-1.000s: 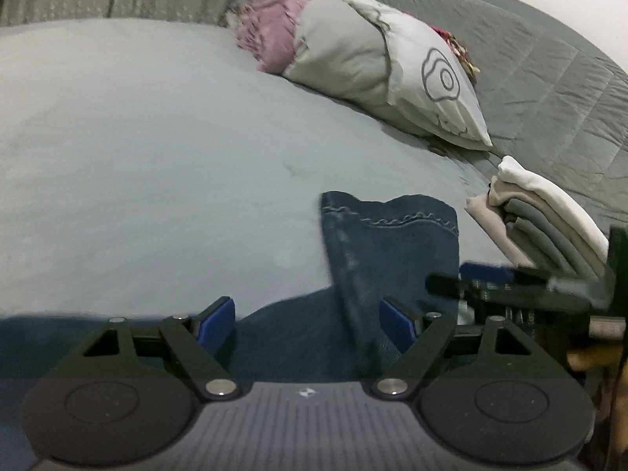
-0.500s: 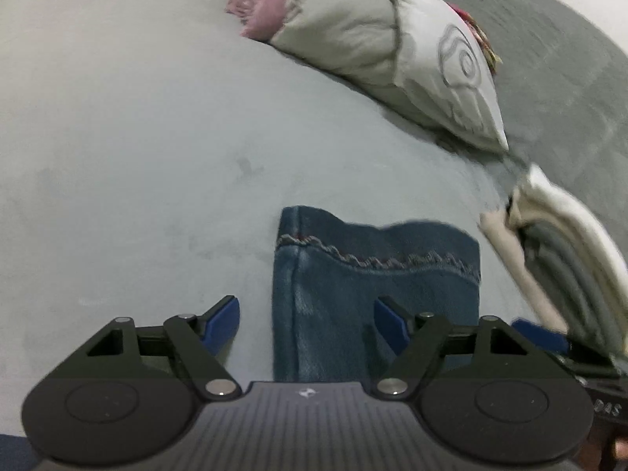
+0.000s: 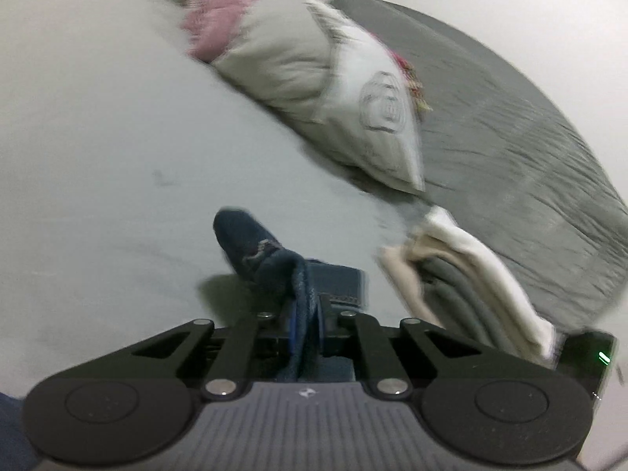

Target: Fold clothes

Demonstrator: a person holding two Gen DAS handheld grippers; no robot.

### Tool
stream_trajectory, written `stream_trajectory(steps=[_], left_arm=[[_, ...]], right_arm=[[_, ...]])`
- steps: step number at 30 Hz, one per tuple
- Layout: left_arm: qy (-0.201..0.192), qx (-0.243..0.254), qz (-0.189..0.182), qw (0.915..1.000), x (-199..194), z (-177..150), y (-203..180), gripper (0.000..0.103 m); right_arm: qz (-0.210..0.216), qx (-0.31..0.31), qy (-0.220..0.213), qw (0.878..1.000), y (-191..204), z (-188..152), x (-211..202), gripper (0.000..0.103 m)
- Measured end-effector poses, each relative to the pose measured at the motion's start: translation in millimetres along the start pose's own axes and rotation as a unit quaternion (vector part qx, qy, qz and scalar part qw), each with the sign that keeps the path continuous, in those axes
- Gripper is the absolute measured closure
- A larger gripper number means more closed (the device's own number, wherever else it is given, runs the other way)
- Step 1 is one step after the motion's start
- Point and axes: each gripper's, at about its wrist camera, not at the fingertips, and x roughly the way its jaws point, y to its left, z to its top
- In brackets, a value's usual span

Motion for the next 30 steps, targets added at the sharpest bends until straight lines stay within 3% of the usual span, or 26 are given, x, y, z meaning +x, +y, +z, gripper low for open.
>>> stream_trajectory(steps=[7, 14, 18, 25, 30], left_arm=[[0.050, 0.066, -0.067, 0.9943, 2.7, -44.5, -58.4, 0.094], [0.139, 0.138, -0.080, 0.9773, 24.9, -95.6, -97.0, 0.086], [0.155, 0.169, -0.052, 0.9720, 22.4, -113.1, -108.6, 0.069], [0.123, 0.230, 0.028, 0.9650, -20.4, -125.4, -109.7, 0.058], [0.108, 0.230, 0.082, 0.9636, -58.6, -136.4, -88.2, 0.053]], right_arm=[[-0.018, 0.002, 0.001, 1.000, -31.9, -4.0, -21.1, 0.027], [-0.038, 0.051, -0.002, 0.998, -78.1, -16.6, -36.3, 0.026], [-0.041, 0.062, -0.002, 0.997, -92.7, -28.2, -42.6, 0.026], [-0.028, 0.110, 0.000, 0.994, -117.6, -48.2, -53.5, 0.026], [-0.005, 0.157, 0.003, 0.988, -125.4, -61.2, -64.0, 0.026]])
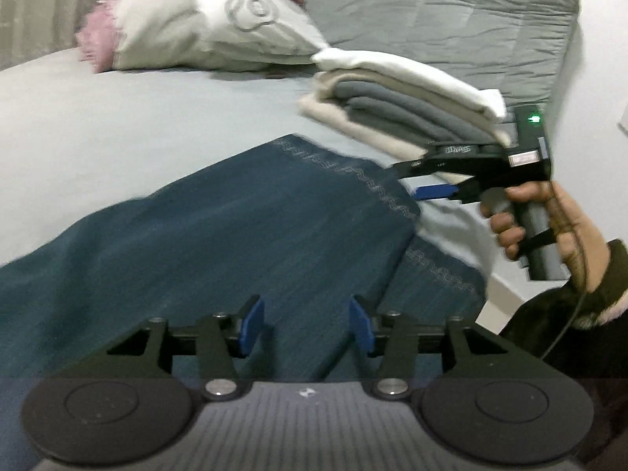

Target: Fold clothes

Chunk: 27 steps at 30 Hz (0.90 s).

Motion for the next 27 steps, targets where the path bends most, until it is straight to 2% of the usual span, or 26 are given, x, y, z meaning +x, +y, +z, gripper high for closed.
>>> stream_trajectory(steps=[5, 9, 14, 19, 22, 24, 27], left_arm=[[-0.006, 0.004, 0.041, 0.9992, -30.6, -31.5, 12.3, 0.052], [-0.013, 0.031, 0.061, 0.9976, -47.3, -53.3, 7.1, 0.049], [-0.015, 0.077, 0.079, 0.9938, -43.2, -65.3, -6.5, 0.048], [-0.023, 0.091, 0.105, 0.9901, -31.9, -66.3, -9.7, 0.048], [-0.029, 0.083, 0.112, 0.9898, -29.3, -68.4, -8.3, 0.048], [-0.034, 0.073, 0.115, 0.9901, -26.7, -67.1, -5.7, 0.049], [-0.044, 0.060, 0.118, 0.9903, -22.8, -65.9, -3.7, 0.052]], right_arm=[[0.027, 0.050, 0.007, 0.998, -6.9, -12.8, -13.0, 0.026], [0.045, 0.080, 0.011, 0.996, -9.8, -30.9, -23.1, 0.025], [0.042, 0.092, 0.010, 0.995, -6.2, -41.9, -24.0, 0.025], [0.028, 0.090, 0.003, 0.996, 3.9, -46.4, -20.2, 0.028], [0.024, 0.082, 0.001, 0.996, 10.7, -51.5, -18.4, 0.036], [0.030, 0.087, 0.000, 0.996, 9.6, -52.7, -16.2, 0.049], [0.058, 0.106, -0.010, 0.993, 6.5, -54.3, -8.5, 0.062]])
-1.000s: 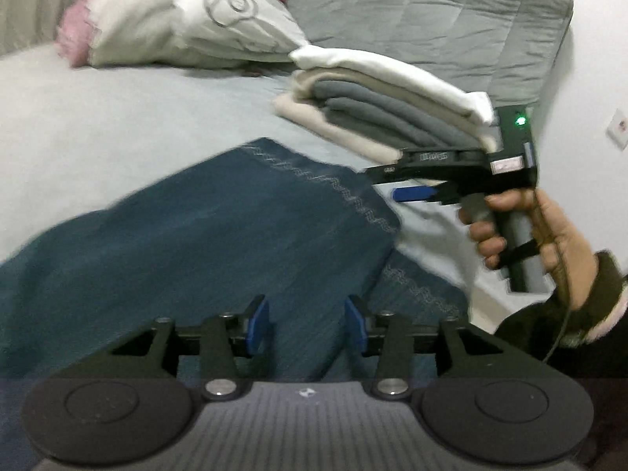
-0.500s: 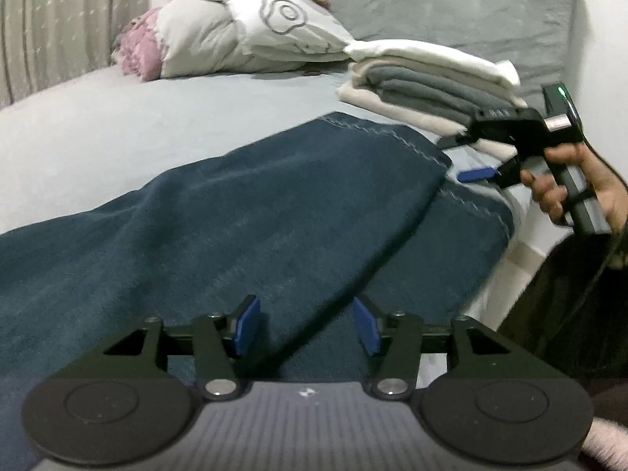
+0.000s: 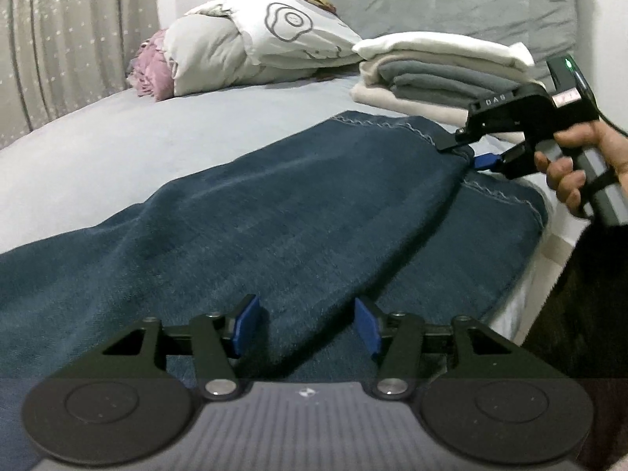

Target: Fold clothes

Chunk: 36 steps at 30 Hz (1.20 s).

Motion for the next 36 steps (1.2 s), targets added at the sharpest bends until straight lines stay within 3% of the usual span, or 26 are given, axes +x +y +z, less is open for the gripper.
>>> stream_trajectory(steps=[2, 4, 6, 14, 21, 26, 28, 29, 31, 33, 34, 36], left_arm=[[-0.010, -0.008, 0.000, 0.9999, 0.2, -0.1, -0.2, 0.065], [-0.015, -0.021, -0.008, 0.9996, 0.4, 1.0, 1.3, 0.087], [-0.016, -0.035, -0.010, 0.9992, -0.9, 2.9, 1.9, 0.091], [-0.028, -0.059, -0.029, 0.9975, -21.7, 10.6, 6.6, 0.094], [-0.031, -0.043, -0.036, 0.9980, -37.6, 11.5, 1.1, 0.094], [-0.013, -0.027, -0.042, 0.9987, -39.1, 6.3, -2.6, 0.093], [0.011, -0.020, -0.042, 0.9988, -32.1, 1.2, -4.7, 0.089], [0.021, -0.020, -0.043, 0.9986, -28.8, -0.5, -5.0, 0.088], [0.032, -0.025, -0.045, 0.9982, -26.0, -2.8, -5.2, 0.075], [0.029, -0.037, -0.052, 0.9976, -29.6, -2.3, -3.9, 0.059], [0.025, -0.044, -0.055, 0.9972, -33.0, -2.4, -2.6, 0.052], [0.018, -0.052, -0.055, 0.9970, -40.2, -4.3, -0.5, 0.051]], right_arm=[[0.009, 0.011, -0.014, 1.000, -2.6, -1.0, 1.2, 0.073], [0.009, 0.007, -0.024, 1.000, -0.6, -1.5, -1.8, 0.080], [0.010, -0.009, -0.042, 0.999, 6.4, -1.9, -11.2, 0.086], [-0.016, -0.074, -0.077, 0.994, 43.8, -7.6, -43.1, 0.089], [-0.035, -0.108, -0.091, 0.989, 59.7, -15.0, -69.0, 0.089], [-0.068, -0.142, -0.072, 0.985, 60.2, -27.4, -80.4, 0.089], [-0.093, -0.171, -0.043, 0.980, 58.6, -32.3, -74.9, 0.082], [-0.106, -0.185, -0.023, 0.977, 56.6, -33.8, -69.7, 0.070], [-0.128, -0.197, 0.003, 0.972, 49.8, -32.2, -62.0, 0.063], [-0.111, -0.192, 0.024, 0.975, 38.5, -20.8, -58.8, 0.041], [-0.098, -0.187, 0.036, 0.977, 33.5, -14.4, -56.7, 0.037], [-0.073, -0.173, 0.060, 0.980, 22.1, -0.6, -50.0, 0.035]])
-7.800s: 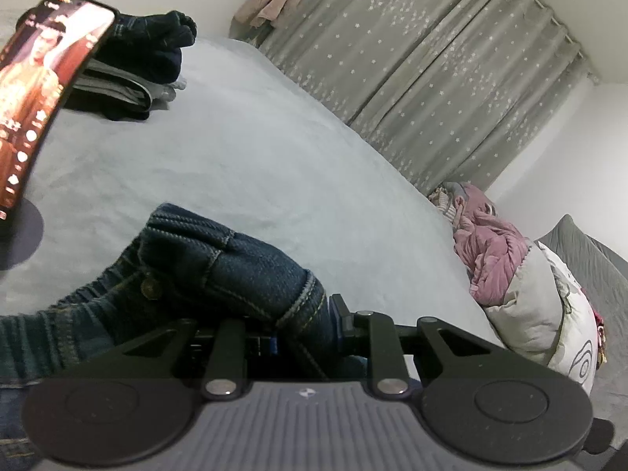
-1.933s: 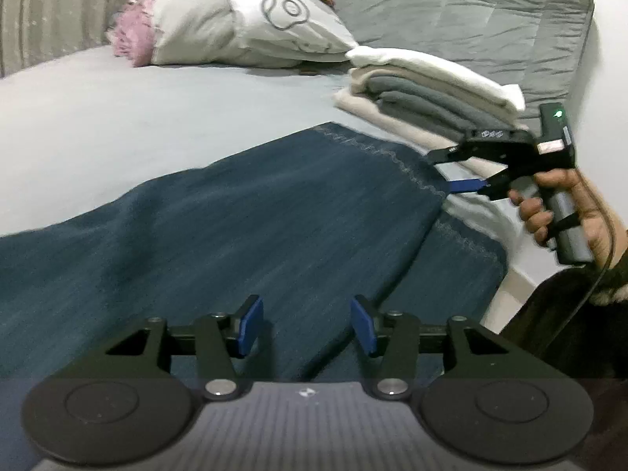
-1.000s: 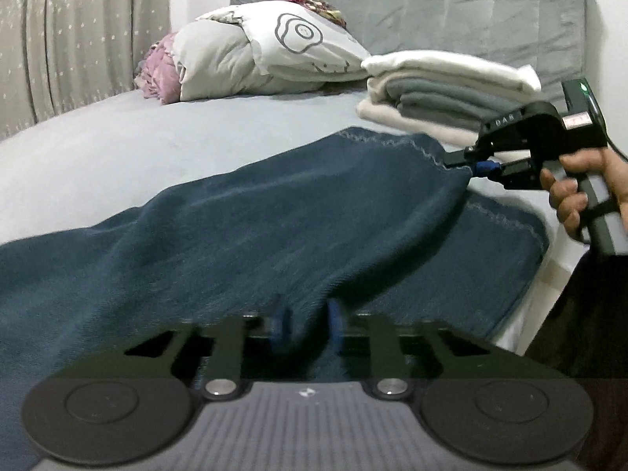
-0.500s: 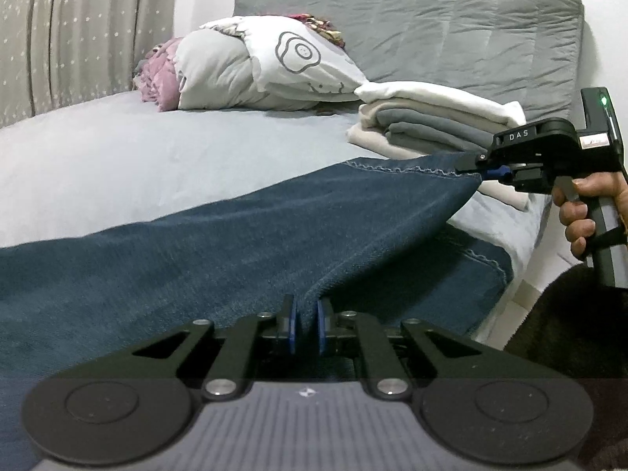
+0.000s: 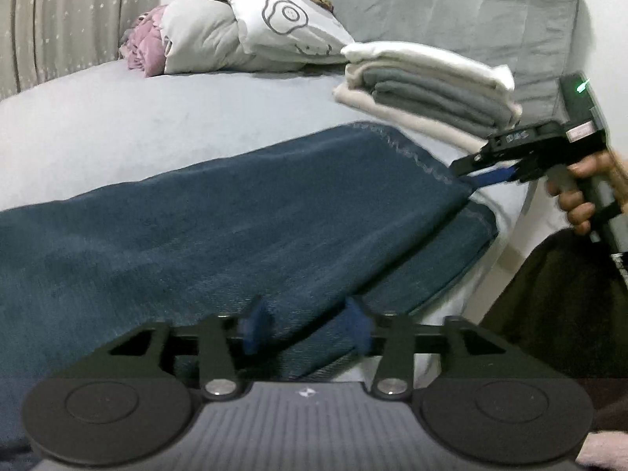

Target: Fold clothes

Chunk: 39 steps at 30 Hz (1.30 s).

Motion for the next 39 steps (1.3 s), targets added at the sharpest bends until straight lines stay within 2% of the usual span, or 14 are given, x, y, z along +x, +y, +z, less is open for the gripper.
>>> stream_trajectory(steps=[3, 6, 10, 12, 16, 17, 19, 20, 22, 25, 29, 39], left_arm=[[-0.003, 0.009, 0.014, 0.9999, -4.6, -3.2, 0.2, 0.051], [0.000, 0.032, 0.019, 0.9993, -2.1, -4.3, -2.4, 0.051], [0.003, 0.046, 0.005, 0.9989, 16.7, 5.1, -13.8, 0.051], [0.003, 0.060, 0.000, 0.9982, 29.5, 11.1, -22.7, 0.052], [-0.001, 0.095, 0.002, 0.9955, 52.2, 18.4, -42.9, 0.053], [-0.004, 0.101, 0.006, 0.9948, 55.4, 18.7, -45.9, 0.055], [-0.010, 0.104, 0.005, 0.9945, 57.1, 19.1, -48.4, 0.080], [-0.014, 0.102, 0.001, 0.9947, 56.3, 19.3, -48.3, 0.085], [-0.022, 0.098, -0.005, 0.9949, 51.4, 19.6, -47.1, 0.093], [-0.033, 0.099, -0.008, 0.9945, 40.9, 20.0, -46.7, 0.095], [-0.037, 0.117, -0.013, 0.9924, 27.3, 17.5, -49.1, 0.095], [-0.029, 0.143, -0.030, 0.9888, 4.5, 7.3, -50.3, 0.096]], right_arm=[[0.027, 0.035, 0.034, 0.998, -18.6, 9.1, 16.4, 0.036], [0.046, 0.052, 0.041, 0.997, -24.6, 5.5, 19.7, 0.036], [0.070, 0.064, 0.048, 0.994, -25.1, 0.9, 19.9, 0.039], [0.080, 0.066, 0.057, 0.993, -21.4, 2.0, 21.4, 0.052], [0.087, 0.074, 0.065, 0.991, -18.6, 3.1, 24.7, 0.068], [0.083, 0.078, 0.061, 0.992, -18.0, 3.3, 23.4, 0.074], [0.082, 0.079, 0.049, 0.992, -17.1, 4.3, 16.9, 0.082], [0.086, 0.081, 0.039, 0.992, -16.6, 5.2, 9.7, 0.086], [0.098, 0.080, 0.024, 0.992, -14.0, 7.3, -3.9, 0.087], [0.102, 0.064, 0.010, 0.993, -5.4, 9.7, -18.3, 0.089], [0.094, 0.038, 0.001, 0.995, 6.9, 10.9, -31.8, 0.089], [0.087, -0.004, 0.021, 0.996, 13.3, -13.3, -52.2, 0.090]])
